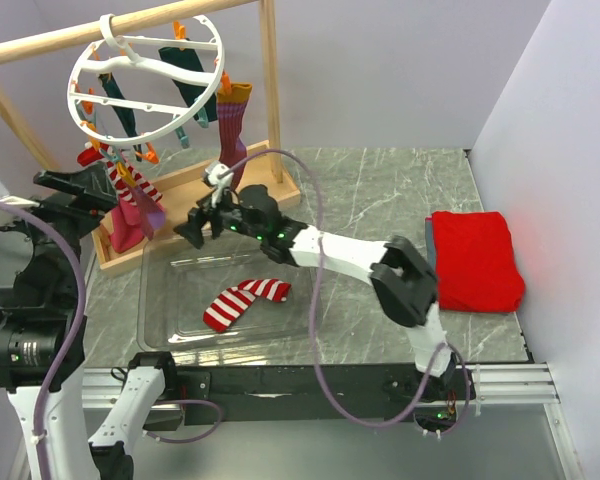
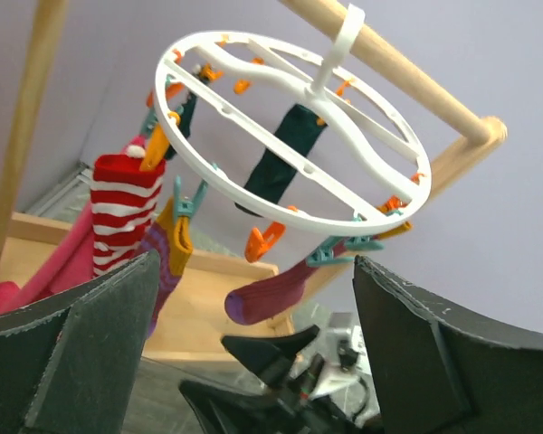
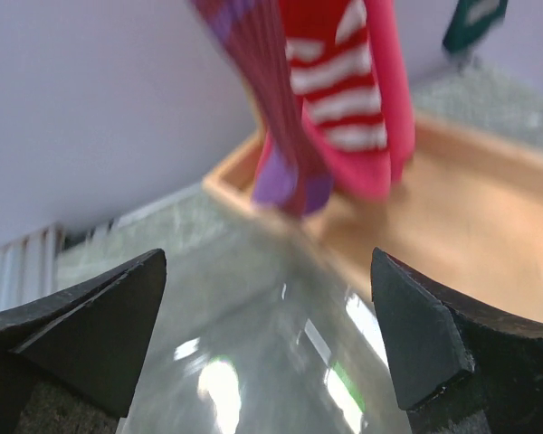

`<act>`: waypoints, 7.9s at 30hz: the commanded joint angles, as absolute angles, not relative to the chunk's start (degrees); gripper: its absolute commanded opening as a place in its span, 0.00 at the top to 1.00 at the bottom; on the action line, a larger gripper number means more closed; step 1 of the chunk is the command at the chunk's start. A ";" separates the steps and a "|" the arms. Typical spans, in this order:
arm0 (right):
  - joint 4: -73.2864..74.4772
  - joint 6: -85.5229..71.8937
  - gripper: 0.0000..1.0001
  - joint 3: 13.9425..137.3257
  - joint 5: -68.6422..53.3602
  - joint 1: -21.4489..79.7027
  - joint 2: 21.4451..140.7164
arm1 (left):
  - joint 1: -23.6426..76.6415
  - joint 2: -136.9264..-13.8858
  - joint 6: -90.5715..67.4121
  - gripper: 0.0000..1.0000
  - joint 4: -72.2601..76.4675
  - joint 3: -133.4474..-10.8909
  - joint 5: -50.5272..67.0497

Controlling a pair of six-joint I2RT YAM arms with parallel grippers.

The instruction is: Remove the socks clipped to the hanger

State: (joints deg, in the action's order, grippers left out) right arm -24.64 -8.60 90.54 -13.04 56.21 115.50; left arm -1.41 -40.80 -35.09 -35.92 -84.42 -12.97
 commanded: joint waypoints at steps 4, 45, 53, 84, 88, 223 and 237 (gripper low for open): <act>-42.45 -8.00 0.04 102.99 -9.50 58.79 124.88 | -1.58 -40.69 -33.57 0.10 -36.48 -84.29 -18.63; -30.85 -2.46 1.00 114.26 -4.13 62.32 124.46 | -1.67 -53.25 -33.40 0.37 -39.63 -84.98 -17.76; -29.71 -4.04 1.00 113.47 -5.89 62.40 122.87 | -3.33 -58.18 -33.93 0.28 -40.25 -86.13 -13.36; -30.85 -3.25 1.00 108.02 -6.50 63.02 118.30 | -5.98 -61.88 -32.17 0.58 -27.33 -81.91 -6.68; -30.85 -3.16 1.00 107.05 -6.07 63.19 117.69 | -5.98 -61.87 -31.82 0.72 -26.98 -81.91 -6.77; -39.37 -11.07 0.08 104.68 -8.08 39.99 130.25 | -5.80 -35.77 -30.67 0.05 -31.55 -76.38 15.29; -36.12 -14.41 1.00 104.78 -13.54 39.64 125.88 | -5.71 -36.91 -34.19 0.15 -27.43 -74.80 23.99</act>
State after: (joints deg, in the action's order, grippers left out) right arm -35.14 -13.02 106.83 -12.43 39.99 131.46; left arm -5.69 -36.25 -32.80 -32.23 -75.00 19.55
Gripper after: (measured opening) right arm 0.056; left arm 0.891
